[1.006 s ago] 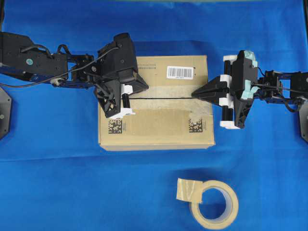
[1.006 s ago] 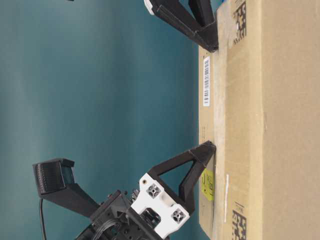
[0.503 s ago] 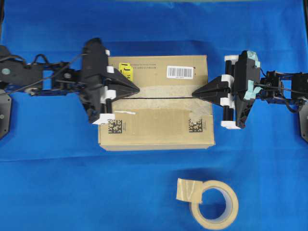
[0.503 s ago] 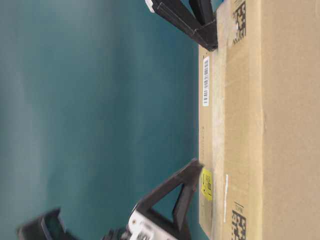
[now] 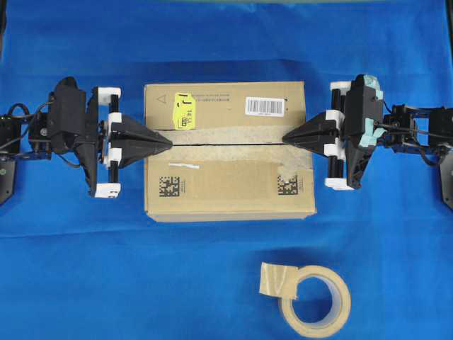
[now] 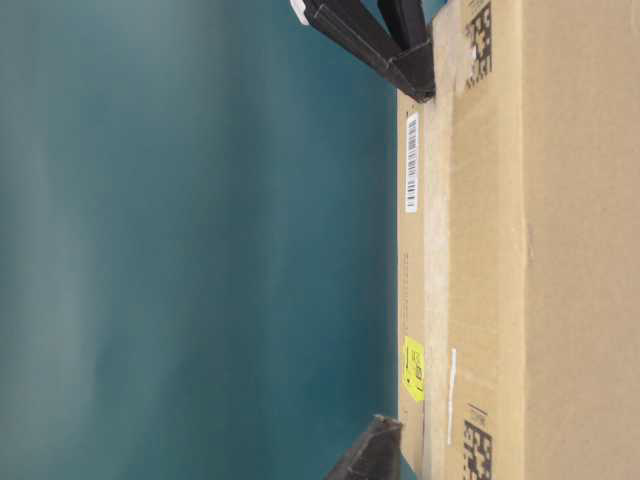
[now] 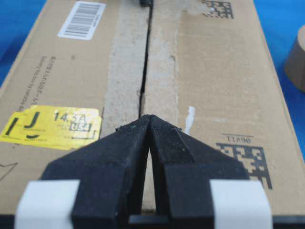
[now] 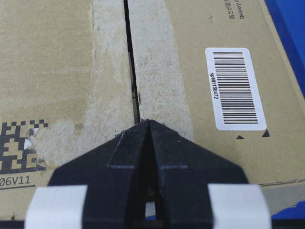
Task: Close the cardboard box.
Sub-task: 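Hold both grippers pressing on the closed lid seam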
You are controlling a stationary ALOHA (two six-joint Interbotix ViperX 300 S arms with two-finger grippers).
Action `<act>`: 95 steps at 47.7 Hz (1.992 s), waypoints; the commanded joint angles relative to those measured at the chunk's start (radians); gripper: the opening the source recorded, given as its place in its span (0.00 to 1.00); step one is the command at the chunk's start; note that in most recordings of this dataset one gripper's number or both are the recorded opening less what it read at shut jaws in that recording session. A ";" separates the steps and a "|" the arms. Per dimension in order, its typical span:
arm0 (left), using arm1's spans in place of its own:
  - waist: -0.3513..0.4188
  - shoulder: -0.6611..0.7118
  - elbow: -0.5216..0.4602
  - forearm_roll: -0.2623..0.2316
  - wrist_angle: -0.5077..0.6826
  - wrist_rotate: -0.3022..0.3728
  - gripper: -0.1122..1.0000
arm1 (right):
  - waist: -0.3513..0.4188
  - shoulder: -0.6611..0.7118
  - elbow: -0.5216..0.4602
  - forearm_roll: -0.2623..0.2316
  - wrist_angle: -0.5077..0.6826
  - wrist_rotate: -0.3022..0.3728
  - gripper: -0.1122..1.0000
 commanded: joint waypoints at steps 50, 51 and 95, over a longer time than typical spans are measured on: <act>-0.005 0.080 0.005 -0.015 -0.017 0.000 0.11 | -0.002 -0.003 -0.006 0.000 -0.003 -0.002 0.10; -0.005 0.080 0.005 -0.015 -0.017 0.000 0.11 | -0.002 -0.003 -0.006 0.000 -0.003 -0.002 0.10; 0.003 0.080 0.002 -0.015 -0.017 0.000 0.11 | 0.017 -0.003 -0.011 0.000 -0.003 0.006 0.10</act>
